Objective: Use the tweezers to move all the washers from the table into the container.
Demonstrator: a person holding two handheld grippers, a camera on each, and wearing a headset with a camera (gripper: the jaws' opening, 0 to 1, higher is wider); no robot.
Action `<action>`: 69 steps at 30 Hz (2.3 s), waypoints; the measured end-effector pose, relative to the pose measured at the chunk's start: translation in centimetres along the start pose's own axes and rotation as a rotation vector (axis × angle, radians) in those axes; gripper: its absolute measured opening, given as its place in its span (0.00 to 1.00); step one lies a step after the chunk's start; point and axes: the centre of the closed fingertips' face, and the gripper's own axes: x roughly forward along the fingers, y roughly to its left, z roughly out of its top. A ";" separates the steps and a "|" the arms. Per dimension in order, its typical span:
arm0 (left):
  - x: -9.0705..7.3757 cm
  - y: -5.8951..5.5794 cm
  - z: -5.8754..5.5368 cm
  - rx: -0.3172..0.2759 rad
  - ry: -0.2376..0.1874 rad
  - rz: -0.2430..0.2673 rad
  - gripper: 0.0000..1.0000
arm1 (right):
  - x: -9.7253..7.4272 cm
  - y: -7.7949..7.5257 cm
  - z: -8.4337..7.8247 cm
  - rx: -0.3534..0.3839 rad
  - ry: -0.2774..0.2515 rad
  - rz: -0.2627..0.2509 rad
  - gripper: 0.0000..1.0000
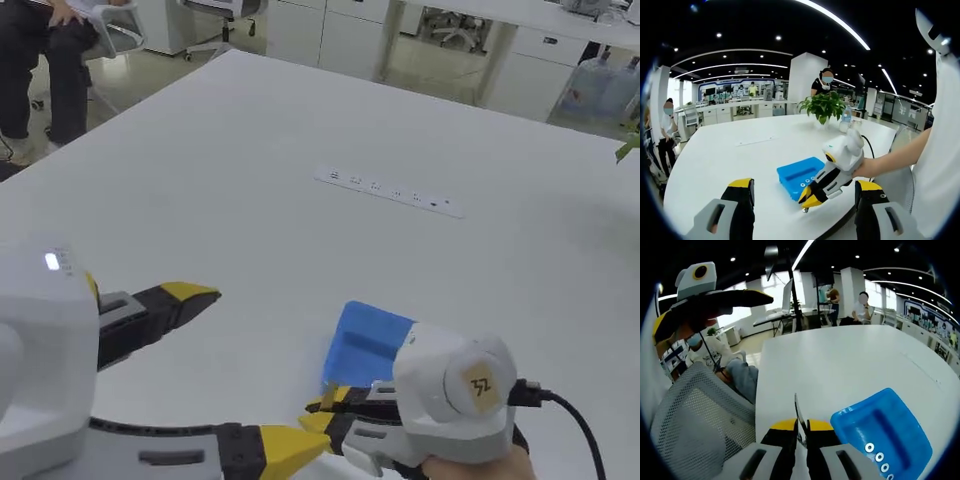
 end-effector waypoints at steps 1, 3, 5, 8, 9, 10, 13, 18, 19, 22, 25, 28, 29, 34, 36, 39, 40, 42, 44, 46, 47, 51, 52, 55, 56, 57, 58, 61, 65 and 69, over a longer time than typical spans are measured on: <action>0.1 0.0 0.1 0.000 -0.001 -0.004 0.84 | -0.1 0.0 -0.1 0.007 -0.003 0.003 0.02; 0.4 -0.1 0.1 0.004 0.000 -0.011 0.84 | -0.5 0.3 0.0 0.090 -0.034 0.023 0.02; 0.6 0.0 0.1 0.003 0.002 -0.016 0.84 | -1.1 0.4 0.0 0.104 -0.048 0.035 0.02; 0.8 0.0 0.1 0.001 0.000 -0.022 0.84 | -1.8 0.8 0.5 0.159 -0.080 0.059 0.02; 0.8 0.0 0.2 -0.001 -0.002 -0.024 0.84 | -2.2 0.7 0.7 0.160 -0.091 0.062 0.02; 0.9 0.0 0.2 -0.004 -0.004 -0.026 0.84 | -2.4 0.7 0.8 0.163 -0.095 0.063 0.02; 1.1 0.1 0.2 -0.005 -0.004 -0.027 0.84 | -3.4 0.3 1.9 0.187 -0.134 0.066 0.02; 1.2 0.2 0.5 -0.003 -0.008 -0.028 0.84 | -5.1 -0.5 4.6 0.283 -0.234 0.102 0.03; 1.2 0.2 0.5 -0.003 -0.008 -0.027 0.84 | -5.3 -0.5 4.8 0.302 -0.235 0.125 0.03; 1.2 0.3 0.4 -0.006 -0.008 -0.026 0.84 | -5.9 -1.6 5.4 0.309 -0.263 0.112 0.03; 1.1 0.5 0.2 -0.008 -0.004 -0.019 0.84 | -6.4 -2.9 6.0 0.367 -0.312 0.095 0.03; 0.9 0.7 0.1 -0.013 -0.003 -0.011 0.84 | -6.5 -4.5 5.8 0.436 -0.324 0.054 0.03; 0.8 0.8 0.0 -0.015 -0.003 -0.008 0.84 | -6.4 -5.0 5.4 0.460 -0.313 0.036 0.03; 0.6 1.1 -0.1 -0.017 0.000 0.005 0.84 | -5.9 -7.4 4.5 0.550 -0.323 -0.010 0.03; 0.6 1.2 -0.1 -0.018 0.001 0.008 0.84 | -5.6 -8.2 4.0 0.552 -0.300 -0.046 0.03; 0.6 1.3 -0.1 -0.020 -0.002 0.011 0.84 | -5.0 -9.0 2.5 0.523 -0.228 -0.103 0.03; 0.5 1.3 -0.1 -0.021 -0.003 0.013 0.84 | -4.7 -9.1 2.2 0.517 -0.220 -0.109 0.03; 0.5 1.5 -0.2 -0.022 0.000 0.018 0.84 | -4.2 -9.2 1.9 0.504 -0.208 -0.111 0.03; 0.5 1.5 -0.2 -0.023 0.001 0.020 0.84 | -3.8 -9.7 1.2 0.476 -0.183 -0.129 0.03; 0.4 1.6 -0.3 -0.024 0.002 0.022 0.84 | -3.6 -9.9 0.9 0.460 -0.170 -0.140 0.03; 0.4 1.7 -0.3 -0.025 0.003 0.024 0.84 | -3.4 -10.1 0.9 0.442 -0.168 -0.147 0.03; 0.4 1.7 -0.3 -0.024 0.005 0.026 0.84 | -3.0 -10.6 1.5 0.383 -0.184 -0.160 0.03; 0.4 1.7 -0.3 -0.023 0.006 0.026 0.84 | -2.9 -10.7 1.6 0.370 -0.181 -0.163 0.03; 0.5 1.6 -0.2 -0.021 0.007 0.022 0.84 | -2.5 -10.9 1.4 0.331 -0.164 -0.172 0.03; 0.5 1.5 -0.2 -0.021 0.005 0.019 0.84 | -2.4 -10.9 1.3 0.317 -0.157 -0.176 0.03; 0.5 1.5 -0.2 -0.022 0.004 0.019 0.84 | -2.4 -10.9 1.4 0.301 -0.156 -0.177 0.03; 0.6 1.5 -0.2 -0.021 0.003 0.019 0.84 | -2.3 -10.8 1.4 0.292 -0.155 -0.174 0.03; 0.6 1.4 -0.2 -0.022 0.005 0.020 0.84 | -2.2 -10.5 1.4 0.262 -0.147 -0.167 0.03; 0.5 1.3 -0.3 -0.024 0.007 0.018 0.83 | -2.1 -10.7 1.2 0.214 -0.138 -0.183 0.03; 0.6 1.1 -0.1 -0.038 -0.007 0.007 0.84 | -2.2 -10.9 1.1 0.191 -0.127 -0.182 0.04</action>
